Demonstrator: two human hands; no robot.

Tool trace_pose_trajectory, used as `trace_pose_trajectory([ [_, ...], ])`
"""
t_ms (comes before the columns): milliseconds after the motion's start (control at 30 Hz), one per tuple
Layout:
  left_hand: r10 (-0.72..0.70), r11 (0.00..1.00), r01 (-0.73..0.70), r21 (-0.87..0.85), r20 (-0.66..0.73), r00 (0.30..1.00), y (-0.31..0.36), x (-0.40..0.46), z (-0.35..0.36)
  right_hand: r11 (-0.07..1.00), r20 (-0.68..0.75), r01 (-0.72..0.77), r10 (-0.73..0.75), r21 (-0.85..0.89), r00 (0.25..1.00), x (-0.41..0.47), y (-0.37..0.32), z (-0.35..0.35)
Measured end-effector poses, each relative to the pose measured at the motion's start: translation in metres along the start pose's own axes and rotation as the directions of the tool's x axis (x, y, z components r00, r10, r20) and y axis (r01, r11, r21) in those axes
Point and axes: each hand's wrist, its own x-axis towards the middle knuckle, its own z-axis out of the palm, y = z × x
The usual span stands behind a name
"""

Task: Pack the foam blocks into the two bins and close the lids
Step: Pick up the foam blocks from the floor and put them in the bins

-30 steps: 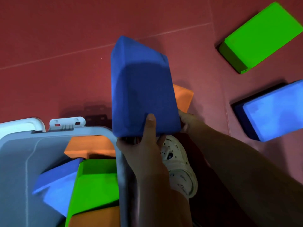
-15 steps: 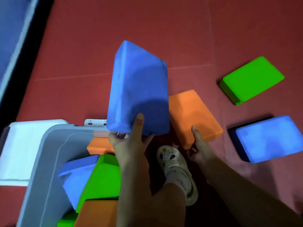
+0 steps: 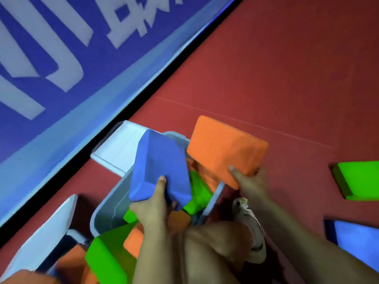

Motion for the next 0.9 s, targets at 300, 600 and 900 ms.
trace_pose_trajectory([
  [300,0.000,0.993,-0.013,0.119,0.105,0.994,0.027,-0.001,-0.035,0.978,0.491,0.114,-0.015,-0.172,0.871,-0.046,-0.020,0.064],
  [600,-0.200,0.958,0.048,0.282,0.541,0.817,-0.027,-0.088,0.060,0.972,0.350,-0.233,0.224,-0.017,0.910,-0.004,0.011,-0.029],
  [900,-0.623,0.777,0.270,0.569,0.632,0.461,-0.117,-0.147,0.157,0.709,-0.012,-0.646,0.676,0.282,0.737,0.038,0.165,-0.217],
])
